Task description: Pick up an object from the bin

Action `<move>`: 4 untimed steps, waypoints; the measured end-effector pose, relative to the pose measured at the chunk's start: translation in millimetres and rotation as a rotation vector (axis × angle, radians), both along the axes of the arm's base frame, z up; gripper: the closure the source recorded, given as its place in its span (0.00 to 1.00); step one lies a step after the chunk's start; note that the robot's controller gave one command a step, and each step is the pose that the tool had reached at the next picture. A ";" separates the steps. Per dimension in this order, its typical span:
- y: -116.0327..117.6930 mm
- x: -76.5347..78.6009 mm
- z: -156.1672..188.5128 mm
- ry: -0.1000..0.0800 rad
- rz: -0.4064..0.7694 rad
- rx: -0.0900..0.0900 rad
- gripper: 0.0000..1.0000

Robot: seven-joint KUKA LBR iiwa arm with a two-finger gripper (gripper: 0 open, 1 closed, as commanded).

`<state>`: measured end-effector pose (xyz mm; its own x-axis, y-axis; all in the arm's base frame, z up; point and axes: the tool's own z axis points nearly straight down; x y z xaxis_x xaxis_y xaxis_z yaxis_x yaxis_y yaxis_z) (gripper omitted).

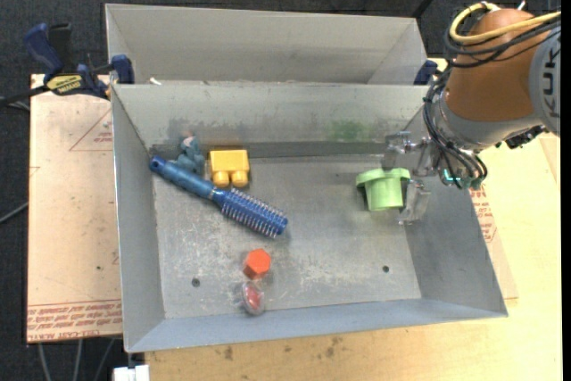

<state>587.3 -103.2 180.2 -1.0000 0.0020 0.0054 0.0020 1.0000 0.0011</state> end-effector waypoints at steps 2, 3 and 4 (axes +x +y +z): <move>-39.6 63.5 -78.9 -0.012 0.259 -0.001 0.00; -46.5 67.1 -80.0 -0.010 0.505 0.000 0.00; -24.0 70.1 -108.9 -0.014 0.946 0.019 0.00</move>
Offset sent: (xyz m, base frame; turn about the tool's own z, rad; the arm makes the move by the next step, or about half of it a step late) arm 0.0632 -0.0250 -0.1102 -0.3521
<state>657.4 -127.2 71.3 -0.5863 -0.8100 -0.0148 -0.8101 0.5861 0.0113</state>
